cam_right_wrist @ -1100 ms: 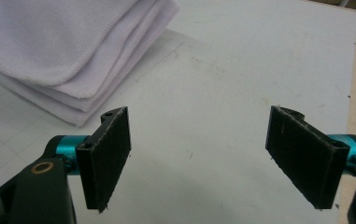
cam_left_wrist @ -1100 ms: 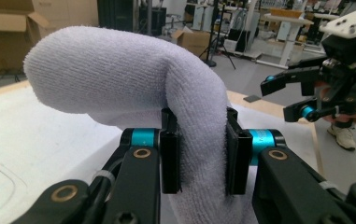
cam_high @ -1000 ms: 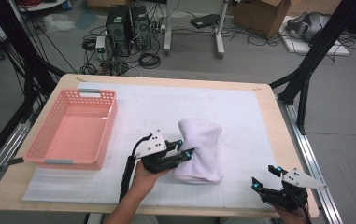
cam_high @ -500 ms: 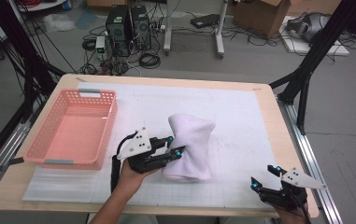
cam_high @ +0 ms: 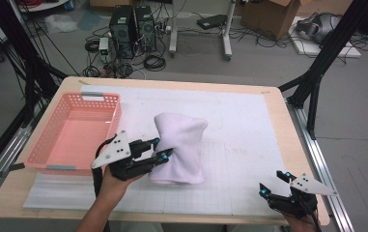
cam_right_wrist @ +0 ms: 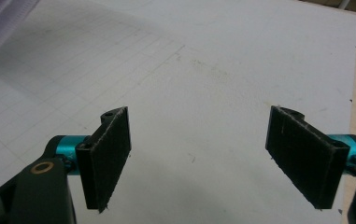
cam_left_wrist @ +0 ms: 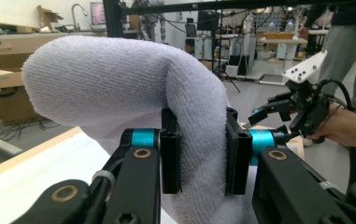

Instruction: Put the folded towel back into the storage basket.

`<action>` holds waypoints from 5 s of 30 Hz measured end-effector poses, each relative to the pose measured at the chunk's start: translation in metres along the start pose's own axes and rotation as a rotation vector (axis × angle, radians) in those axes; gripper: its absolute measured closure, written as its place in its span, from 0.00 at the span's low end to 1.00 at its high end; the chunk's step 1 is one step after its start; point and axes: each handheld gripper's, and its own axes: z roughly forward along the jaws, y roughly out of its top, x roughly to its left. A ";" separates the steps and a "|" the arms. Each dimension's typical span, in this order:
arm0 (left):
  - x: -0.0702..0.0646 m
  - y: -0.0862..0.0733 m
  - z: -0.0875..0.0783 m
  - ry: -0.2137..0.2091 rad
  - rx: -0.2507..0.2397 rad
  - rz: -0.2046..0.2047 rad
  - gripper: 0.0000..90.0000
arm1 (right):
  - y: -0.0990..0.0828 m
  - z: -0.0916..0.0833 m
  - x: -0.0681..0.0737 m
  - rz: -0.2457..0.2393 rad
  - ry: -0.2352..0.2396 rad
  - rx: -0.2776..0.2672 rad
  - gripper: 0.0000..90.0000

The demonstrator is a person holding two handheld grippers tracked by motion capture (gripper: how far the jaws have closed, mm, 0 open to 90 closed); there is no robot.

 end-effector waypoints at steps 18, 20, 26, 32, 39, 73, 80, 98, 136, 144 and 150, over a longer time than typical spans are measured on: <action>0.024 0.023 -0.056 0.100 -0.042 0.003 0.81 | 0.001 0.002 0.002 0.001 0.002 0.006 0.24; 0.026 0.025 -0.061 0.110 -0.046 0.002 0.81 | 0.002 0.002 0.002 -0.006 0.001 0.003 0.24; 0.035 0.028 -0.079 0.145 -0.037 0.007 0.81 | 0.003 0.002 0.003 -0.006 0.002 0.001 0.24; 0.045 0.030 -0.095 0.185 -0.050 -0.003 0.81 | 0.003 0.003 0.003 -0.004 0.003 0.000 0.24; 0.058 0.031 -0.107 0.223 -0.053 -0.015 0.81 | 0.004 0.003 0.003 -0.006 0.002 0.001 0.24; 0.099 0.049 -0.171 0.349 -0.095 -0.052 0.81 | 0.004 0.007 0.003 0.001 -0.001 0.002 0.24; 0.103 0.049 -0.180 0.367 -0.095 -0.052 0.81 | 0.004 0.007 0.003 -0.002 -0.003 0.007 0.24; 0.125 0.035 -0.216 0.435 -0.100 -0.083 0.81 | 0.006 0.012 0.006 -0.007 -0.003 0.020 0.24; 0.158 -0.030 -0.205 0.454 0.000 -0.205 0.80 | 0.004 0.016 0.011 -0.019 -0.004 0.042 0.24; 0.162 -0.036 -0.195 0.455 0.032 -0.221 0.79 | 0.003 0.015 0.011 -0.015 -0.007 0.042 0.24; 0.165 -0.040 -0.193 0.456 0.067 -0.234 0.78 | 0.003 0.015 0.011 -0.017 -0.008 0.046 0.24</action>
